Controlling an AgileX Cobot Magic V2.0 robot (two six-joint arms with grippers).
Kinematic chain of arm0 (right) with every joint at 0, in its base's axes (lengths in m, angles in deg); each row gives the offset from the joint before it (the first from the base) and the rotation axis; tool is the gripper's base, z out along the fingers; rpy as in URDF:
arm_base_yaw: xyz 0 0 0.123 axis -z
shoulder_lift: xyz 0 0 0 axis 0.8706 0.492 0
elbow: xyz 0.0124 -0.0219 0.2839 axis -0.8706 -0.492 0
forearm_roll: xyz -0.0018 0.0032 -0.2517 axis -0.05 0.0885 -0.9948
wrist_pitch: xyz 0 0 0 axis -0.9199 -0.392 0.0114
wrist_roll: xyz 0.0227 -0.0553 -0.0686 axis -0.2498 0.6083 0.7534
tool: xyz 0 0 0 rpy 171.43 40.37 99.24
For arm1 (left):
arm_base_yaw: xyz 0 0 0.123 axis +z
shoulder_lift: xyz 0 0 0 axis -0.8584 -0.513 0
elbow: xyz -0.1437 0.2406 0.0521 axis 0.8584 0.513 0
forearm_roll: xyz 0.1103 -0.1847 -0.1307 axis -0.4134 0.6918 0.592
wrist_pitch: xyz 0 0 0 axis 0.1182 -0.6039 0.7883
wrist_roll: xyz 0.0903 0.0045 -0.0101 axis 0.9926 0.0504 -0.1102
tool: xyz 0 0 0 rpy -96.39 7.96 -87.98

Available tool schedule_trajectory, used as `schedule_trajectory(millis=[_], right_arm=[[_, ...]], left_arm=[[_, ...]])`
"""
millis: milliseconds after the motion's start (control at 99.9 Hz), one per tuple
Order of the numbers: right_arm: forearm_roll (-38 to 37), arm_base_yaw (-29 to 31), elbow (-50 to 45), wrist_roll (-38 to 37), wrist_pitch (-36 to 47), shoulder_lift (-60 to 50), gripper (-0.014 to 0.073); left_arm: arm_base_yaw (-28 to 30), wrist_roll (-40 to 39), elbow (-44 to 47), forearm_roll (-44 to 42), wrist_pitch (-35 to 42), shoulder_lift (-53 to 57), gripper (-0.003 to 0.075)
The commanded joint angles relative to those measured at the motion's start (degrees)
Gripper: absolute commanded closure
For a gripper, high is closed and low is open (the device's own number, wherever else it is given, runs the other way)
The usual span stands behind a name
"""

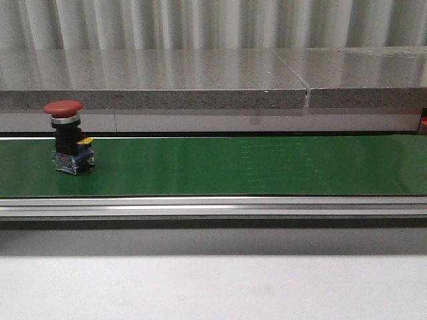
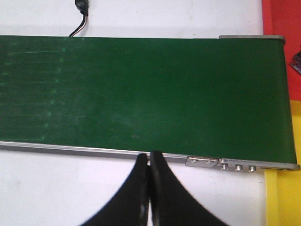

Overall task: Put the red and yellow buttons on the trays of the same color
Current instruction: 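Move the left gripper to a yellow button and grasp it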

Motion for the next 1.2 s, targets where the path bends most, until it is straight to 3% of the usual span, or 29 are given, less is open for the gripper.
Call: schedule_trajectory(millis=[0,110,230,560,661,1001,1191], right_arm=[[0.3,0.0,1.5,0.6,3.1,-0.7,0.0661],[0.3,0.0,1.5,0.6,3.1,-0.7,0.0661],[0.3,0.0,1.5,0.6,3.1,-0.7,0.0661],[0.3,0.0,1.5,0.6,3.1,-0.7,0.0661],[0.3,0.0,1.5,0.6,3.1,-0.7,0.0661],[0.3,0.0,1.5,0.6,3.1,-0.7,0.0661],[0.3,0.0,1.5,0.6,3.1,-0.7,0.0661]], left_arm=[[-0.1,-0.6,-1.9,0.2,2.5,2.0,0.0116],[-0.1,-0.6,-1.9,0.2,2.0,2.0,0.0160],[-0.1,-0.6,-1.9,0.7,1.2,2.0,0.0258],[-0.1,-0.6,-2.2,1.3,-2.2,2.2,0.0648],[-0.1,-0.6,-2.2,1.3,-3.4,3.6,0.0733],[-0.4,-0.6,-2.2,2.1,-7.1,15.0,0.0740],[-5.9,3.5,-2.3,5.9,-9.1,21.2,0.0740]])
